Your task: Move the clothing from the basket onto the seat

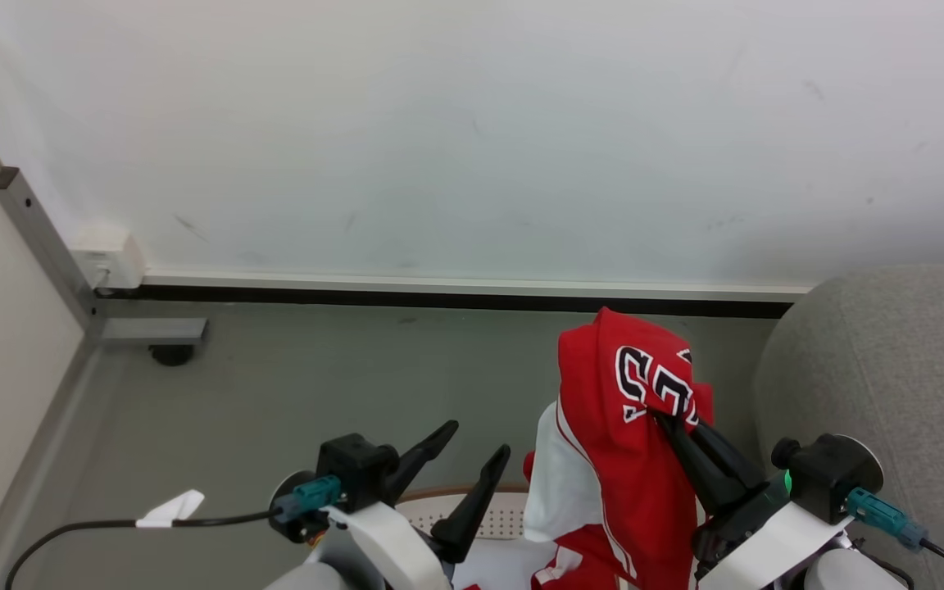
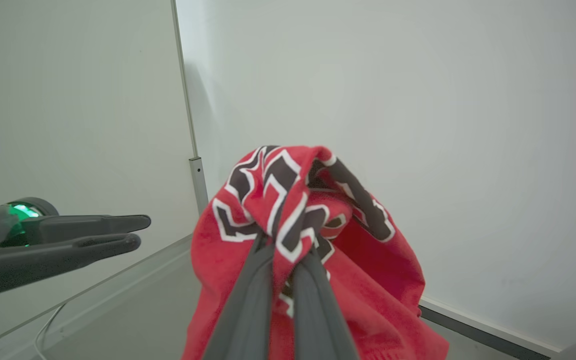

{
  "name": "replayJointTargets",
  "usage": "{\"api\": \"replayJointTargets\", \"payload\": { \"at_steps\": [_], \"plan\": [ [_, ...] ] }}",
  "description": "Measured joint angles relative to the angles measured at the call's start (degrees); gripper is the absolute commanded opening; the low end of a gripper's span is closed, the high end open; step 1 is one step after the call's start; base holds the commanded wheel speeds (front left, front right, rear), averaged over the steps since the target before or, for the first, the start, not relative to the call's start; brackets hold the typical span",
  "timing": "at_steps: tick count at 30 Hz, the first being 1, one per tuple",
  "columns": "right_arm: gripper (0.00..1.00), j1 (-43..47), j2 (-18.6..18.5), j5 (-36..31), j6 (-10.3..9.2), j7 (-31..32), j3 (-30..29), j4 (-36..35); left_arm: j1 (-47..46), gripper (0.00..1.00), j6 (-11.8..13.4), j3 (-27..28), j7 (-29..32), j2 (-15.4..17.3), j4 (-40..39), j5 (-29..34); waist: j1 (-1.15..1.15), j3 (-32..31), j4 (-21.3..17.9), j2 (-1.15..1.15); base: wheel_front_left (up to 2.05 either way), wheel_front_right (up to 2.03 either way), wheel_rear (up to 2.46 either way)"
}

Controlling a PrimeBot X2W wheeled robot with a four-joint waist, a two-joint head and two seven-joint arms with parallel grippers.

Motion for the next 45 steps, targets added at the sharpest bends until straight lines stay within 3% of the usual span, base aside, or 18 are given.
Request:
{"api": "replayJointTargets", "payload": {
  "at_steps": [7,16,28,36,45],
  "plan": [
    [0.0,0.62,-0.79,-0.65,0.0,0.0,-0.21,-0.98,0.08,1.0,-0.53,-0.02,-0.8,-0.36,0.8,0.15,0.0,0.29,-2.91,0.0,0.0,0.0,0.0],
    [0.0,0.91,-2.7,-1.24,0.0,0.01,-1.77,-2.36,0.0,1.0,-1.2,-0.57,-1.68,-1.57,1.07,0.74,0.0,1.4,-9.38,0.0,0.0,0.0,0.0],
    [0.0,2.72,-3.37,-1.79,0.0,0.0,-8.6,-4.05,-1.96,1.0,-2.69,-2.75,-1.99,-3.22,-0.55,2.99,0.0,5.36,-16.76,0.0,0.0,0.0,0.0],
    [0.0,0.5,-1.77,-5.06,0.0,0.0,-18.09,-4.53,-6.28,1.0,-3.22,-2.59,-1.58,-2.46,-2.97,5.02,0.0,11.97,-17.09,0.0,0.0,0.0,0.0],
    [0.0,-13.55,-4.13,-6.89,0.0,3.07,-32.77,0.77,-13.58,1.0,-4.21,-0.3,-1.2,-0.38,-7.87,7.02,0.01,23.44,-14.55,-0.01,0.0,0.0,0.0]
  ]
}}
